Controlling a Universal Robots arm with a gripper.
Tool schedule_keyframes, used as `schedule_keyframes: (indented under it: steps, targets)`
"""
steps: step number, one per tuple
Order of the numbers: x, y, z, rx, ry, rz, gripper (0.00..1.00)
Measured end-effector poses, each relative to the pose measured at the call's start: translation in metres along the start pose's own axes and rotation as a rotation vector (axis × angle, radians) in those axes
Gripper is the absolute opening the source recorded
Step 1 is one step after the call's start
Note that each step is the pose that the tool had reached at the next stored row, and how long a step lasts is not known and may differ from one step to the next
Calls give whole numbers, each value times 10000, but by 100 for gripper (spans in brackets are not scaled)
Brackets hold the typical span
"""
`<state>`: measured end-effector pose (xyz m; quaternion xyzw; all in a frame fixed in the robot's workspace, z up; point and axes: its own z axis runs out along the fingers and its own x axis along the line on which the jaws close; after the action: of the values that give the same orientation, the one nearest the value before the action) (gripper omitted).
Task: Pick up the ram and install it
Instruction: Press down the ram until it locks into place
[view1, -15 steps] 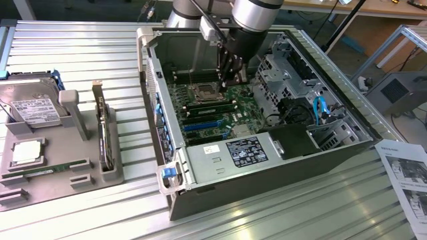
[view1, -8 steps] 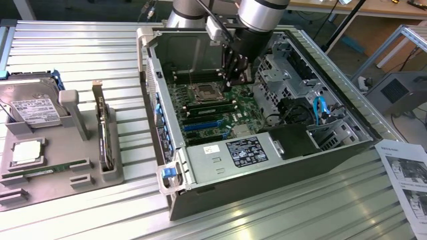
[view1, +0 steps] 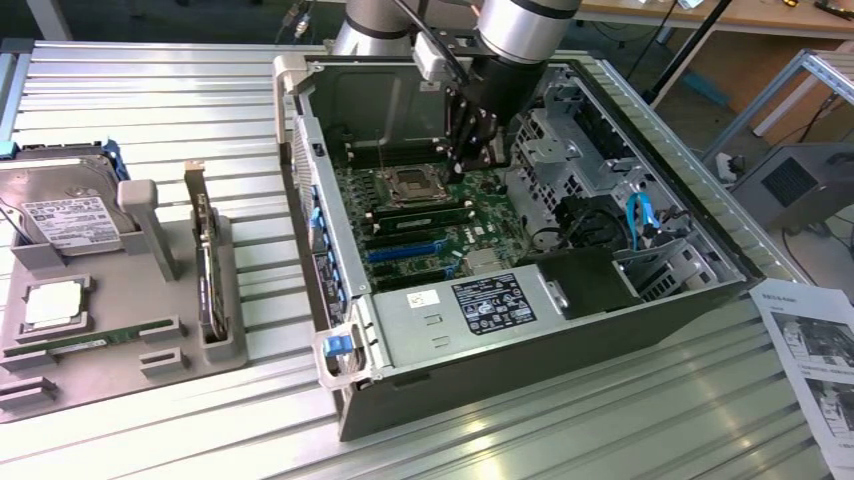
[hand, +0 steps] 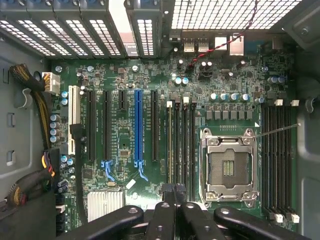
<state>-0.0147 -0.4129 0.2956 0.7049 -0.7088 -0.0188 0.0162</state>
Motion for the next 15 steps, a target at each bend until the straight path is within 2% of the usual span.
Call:
schedule_keyframes:
  steps: [2, 4, 5, 10, 15]
  targets:
    - [0, 8, 1, 21, -2, -6, 11]
    - [0, 32, 2, 96, 1, -25, 11]
    - [0, 35, 2, 115, 0, -32, 11]
    - [0, 36, -6, 117, 3, -34, 11]
    - [-1, 43, -158, 119, -1, -33, 11]
